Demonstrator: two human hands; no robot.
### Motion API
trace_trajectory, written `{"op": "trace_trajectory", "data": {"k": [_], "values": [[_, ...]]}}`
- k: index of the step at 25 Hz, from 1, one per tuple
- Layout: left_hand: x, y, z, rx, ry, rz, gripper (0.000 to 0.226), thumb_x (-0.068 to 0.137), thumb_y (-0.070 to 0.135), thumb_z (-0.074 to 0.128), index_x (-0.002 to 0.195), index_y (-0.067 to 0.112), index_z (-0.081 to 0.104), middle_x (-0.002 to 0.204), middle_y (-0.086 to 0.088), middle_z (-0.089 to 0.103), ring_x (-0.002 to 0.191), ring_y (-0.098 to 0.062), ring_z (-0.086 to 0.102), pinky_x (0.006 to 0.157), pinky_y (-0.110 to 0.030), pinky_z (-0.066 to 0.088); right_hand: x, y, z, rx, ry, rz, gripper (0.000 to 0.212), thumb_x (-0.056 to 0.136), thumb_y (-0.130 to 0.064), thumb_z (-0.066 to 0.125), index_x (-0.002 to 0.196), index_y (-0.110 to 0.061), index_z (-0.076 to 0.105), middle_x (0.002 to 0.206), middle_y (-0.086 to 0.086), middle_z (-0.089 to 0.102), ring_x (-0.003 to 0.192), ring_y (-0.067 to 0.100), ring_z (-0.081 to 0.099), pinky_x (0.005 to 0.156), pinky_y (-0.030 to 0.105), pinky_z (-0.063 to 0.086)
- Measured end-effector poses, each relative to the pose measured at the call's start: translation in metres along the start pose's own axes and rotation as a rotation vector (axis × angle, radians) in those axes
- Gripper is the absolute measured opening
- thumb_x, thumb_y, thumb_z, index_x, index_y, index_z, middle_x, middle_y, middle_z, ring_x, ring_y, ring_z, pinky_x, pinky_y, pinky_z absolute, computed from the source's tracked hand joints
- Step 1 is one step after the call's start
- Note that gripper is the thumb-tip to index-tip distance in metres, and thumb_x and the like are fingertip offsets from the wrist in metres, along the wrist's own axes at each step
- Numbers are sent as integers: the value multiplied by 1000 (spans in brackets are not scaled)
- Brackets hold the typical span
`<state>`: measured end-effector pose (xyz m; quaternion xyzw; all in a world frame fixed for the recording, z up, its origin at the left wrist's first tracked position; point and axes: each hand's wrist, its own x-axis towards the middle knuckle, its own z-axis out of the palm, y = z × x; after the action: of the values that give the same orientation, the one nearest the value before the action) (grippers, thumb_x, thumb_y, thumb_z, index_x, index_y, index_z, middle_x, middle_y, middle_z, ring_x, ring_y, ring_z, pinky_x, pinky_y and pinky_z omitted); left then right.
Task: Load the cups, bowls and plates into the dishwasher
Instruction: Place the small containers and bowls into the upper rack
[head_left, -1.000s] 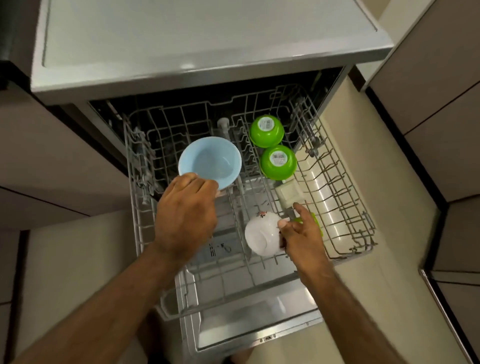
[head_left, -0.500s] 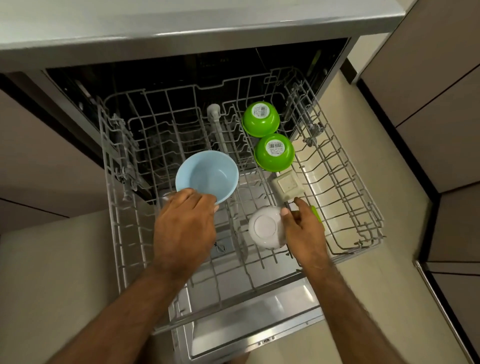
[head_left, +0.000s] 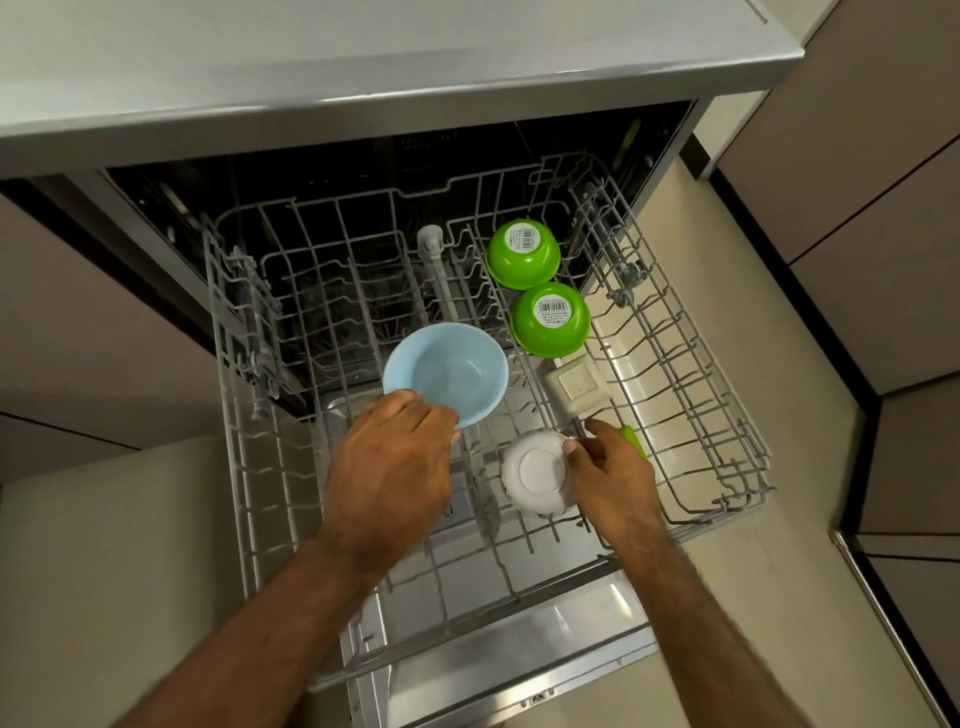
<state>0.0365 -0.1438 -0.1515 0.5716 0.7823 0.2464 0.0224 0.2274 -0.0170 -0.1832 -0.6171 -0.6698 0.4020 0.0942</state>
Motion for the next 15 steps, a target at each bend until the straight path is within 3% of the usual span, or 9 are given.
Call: {"op": "trace_trajectory", "data": {"k": [2,4,7,9,11,13,15], "values": [[1,-1,1,-6,-46,23,7,87,5,71,91,11,69,93,-4,71,102,-26,64,88,-44,57,-3,-5,-2,-89,122,-70,36,99,-27,62,134,-19,61,121,-2,67,102,10,58,85,26,47],[4,-3,3,-37,-110,37,9,89,5,66,95,12,64,104,-4,68,116,-27,59,99,-44,53,-11,-18,-5,-62,244,-318,36,96,-16,64,132,-19,62,124,-11,62,109,5,54,95,25,47],[8,-3,5,-112,-168,87,7,93,4,61,94,10,60,111,-6,62,118,-28,53,104,-45,46,-22,-41,4,-105,68,-799,43,89,-1,65,131,-13,64,131,-3,63,126,6,48,112,23,36],[9,-2,5,-150,-165,113,6,93,2,60,93,8,59,112,-8,59,116,-28,53,102,-46,46,-21,-44,15,-150,42,-938,39,86,1,67,124,-9,68,122,4,71,119,12,56,108,36,47],[10,0,3,-188,-141,75,17,95,3,57,111,6,59,138,-13,52,136,-29,45,111,-45,46,-14,-50,17,-81,62,-905,37,86,1,69,122,-12,71,114,1,74,107,10,61,98,34,54],[13,1,-1,-226,-109,-61,49,97,4,56,144,12,46,166,-7,23,151,-23,29,108,-33,44,-5,-64,12,145,-38,-633,46,91,1,67,129,-25,66,110,-14,72,102,1,63,89,17,52],[15,3,-6,-222,-55,-186,68,96,8,58,157,19,31,171,-1,8,151,-17,26,100,-26,42,15,-75,9,478,-128,-289,56,95,4,61,137,-32,58,85,-21,67,88,1,65,80,16,52]]}}
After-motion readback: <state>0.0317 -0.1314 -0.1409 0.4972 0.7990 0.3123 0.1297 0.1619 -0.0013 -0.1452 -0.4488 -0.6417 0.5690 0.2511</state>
